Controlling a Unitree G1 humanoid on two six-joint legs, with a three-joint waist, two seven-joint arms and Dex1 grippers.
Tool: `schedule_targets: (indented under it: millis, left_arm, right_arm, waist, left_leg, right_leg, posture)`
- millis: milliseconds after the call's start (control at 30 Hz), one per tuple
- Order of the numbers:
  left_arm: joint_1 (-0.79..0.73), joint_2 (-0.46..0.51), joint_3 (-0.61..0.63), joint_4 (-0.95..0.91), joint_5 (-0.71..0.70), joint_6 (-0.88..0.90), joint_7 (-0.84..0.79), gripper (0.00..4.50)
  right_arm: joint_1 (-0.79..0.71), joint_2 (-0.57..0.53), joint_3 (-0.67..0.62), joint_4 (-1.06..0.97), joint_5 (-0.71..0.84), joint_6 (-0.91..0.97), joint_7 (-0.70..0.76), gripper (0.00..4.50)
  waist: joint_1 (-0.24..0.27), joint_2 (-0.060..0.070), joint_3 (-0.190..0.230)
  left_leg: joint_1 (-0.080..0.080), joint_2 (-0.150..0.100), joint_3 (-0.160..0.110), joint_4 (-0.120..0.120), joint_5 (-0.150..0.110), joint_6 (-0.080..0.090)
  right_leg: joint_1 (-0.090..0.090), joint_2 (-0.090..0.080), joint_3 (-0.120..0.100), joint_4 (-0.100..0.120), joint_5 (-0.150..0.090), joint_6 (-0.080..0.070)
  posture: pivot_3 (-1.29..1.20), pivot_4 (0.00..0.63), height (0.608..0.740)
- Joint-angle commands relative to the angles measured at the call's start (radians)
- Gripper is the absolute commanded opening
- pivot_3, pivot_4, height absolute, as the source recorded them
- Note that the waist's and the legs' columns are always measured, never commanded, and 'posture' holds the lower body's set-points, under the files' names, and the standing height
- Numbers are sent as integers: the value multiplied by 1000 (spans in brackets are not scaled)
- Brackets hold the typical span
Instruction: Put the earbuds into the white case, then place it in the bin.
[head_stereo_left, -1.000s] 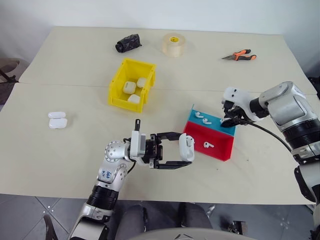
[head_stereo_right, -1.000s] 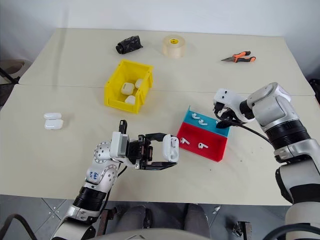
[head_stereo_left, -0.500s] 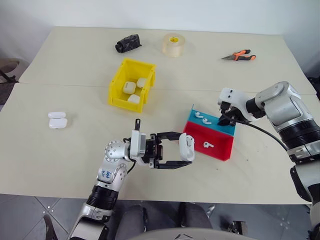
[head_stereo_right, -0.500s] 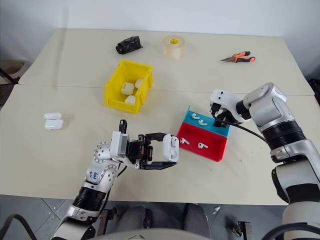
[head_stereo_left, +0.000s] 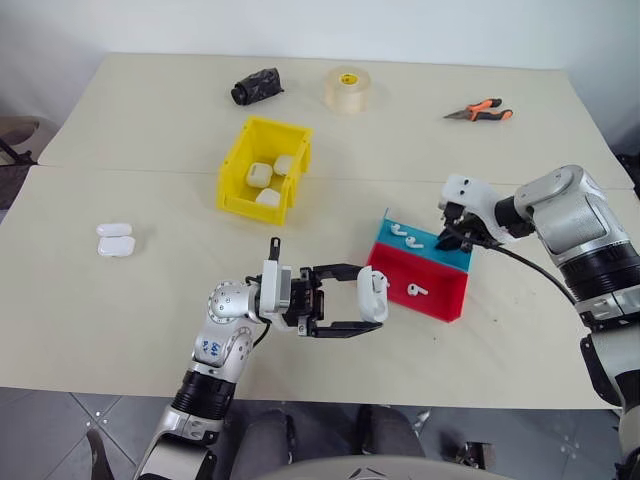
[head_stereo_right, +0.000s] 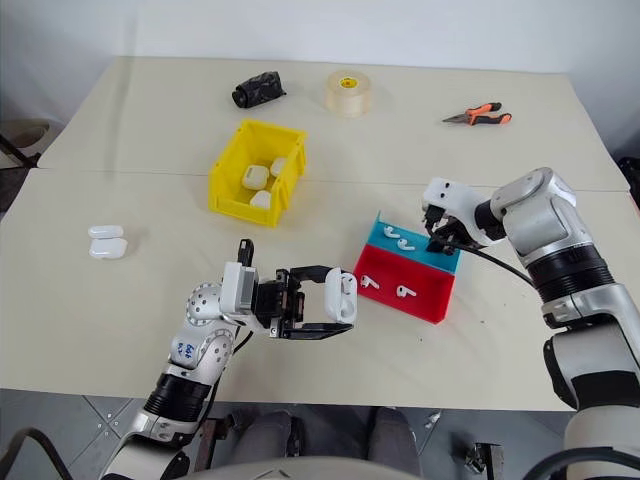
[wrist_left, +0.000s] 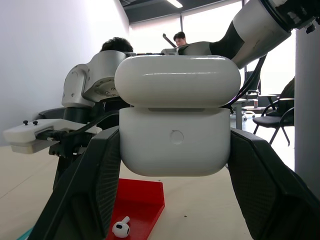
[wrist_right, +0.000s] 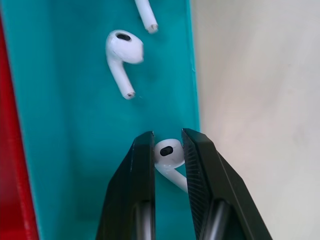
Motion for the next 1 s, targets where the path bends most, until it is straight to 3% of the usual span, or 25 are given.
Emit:
schedule_targets:
  millis: [33, 200, 300, 433, 567, 833, 1000]
  left_arm:
    - [0, 2, 12, -34, -39, 6, -5, 2791]
    - [-42, 7, 49, 11, -80, 32, -24, 2791]
    - [-88, -2, 75, 51, -94, 55, -14, 2791]
    - [-143, -7, 98, 111, -94, 62, -28, 2791]
    - [-186, -12, 106, 162, -90, 64, -46, 2791]
    - [-248, -44, 115, 208, -96, 95, -50, 2791]
    - [-268, -53, 122, 219, -89, 106, -52, 2791]
  right_arm:
    - [-6, -47, -129, -66, 80, 73, 13, 572]
    - [127, -90, -295, -228, 232, 230, 14, 572]
    - [211, -60, -417, -350, 348, 357, -37, 572]
    - [291, 71, -629, -512, 529, 515, -153, 572]
    - [347, 271, -847, -679, 715, 615, -304, 572]
    - [402, 603, -1040, -913, 1106, 751, -629, 572]
    - [475, 699, -1031, -948, 1341, 674, -858, 572]
  waist:
    - [1, 0, 0]
    - [10, 0, 0]
    - [12, 0, 0]
    - [5, 0, 0]
    - [4, 0, 0]
    - [5, 0, 0]
    - [1, 0, 0]
  left_leg:
    - [0, 0, 0, 0, 0, 0]
    - [0, 0, -1, 0, 0, 0]
    - [-1, 0, -1, 0, 0, 0]
    - [0, 0, 0, 0, 0, 0]
    - [0, 0, -1, 0, 0, 0]
    - [0, -1, -2, 0, 0, 0]
    - [1, -1, -2, -1, 0, 0]
  right_leg:
    - [0, 0, 0, 0, 0, 0]
    - [0, 0, 0, 0, 0, 0]
    - [0, 0, 0, 0, 0, 0]
    - [0, 0, 0, 0, 0, 0]
    - [0, 0, 0, 1, 0, 0]
    - [0, 0, 1, 2, 0, 0]
    - [0, 0, 1, 3, 0, 0]
  posture:
    - [0, 150, 740]
    - [0, 150, 740]
    - [0, 150, 740]
    - [0, 150, 740]
    - [0, 150, 740]
    - [0, 150, 740]
    - [0, 150, 740]
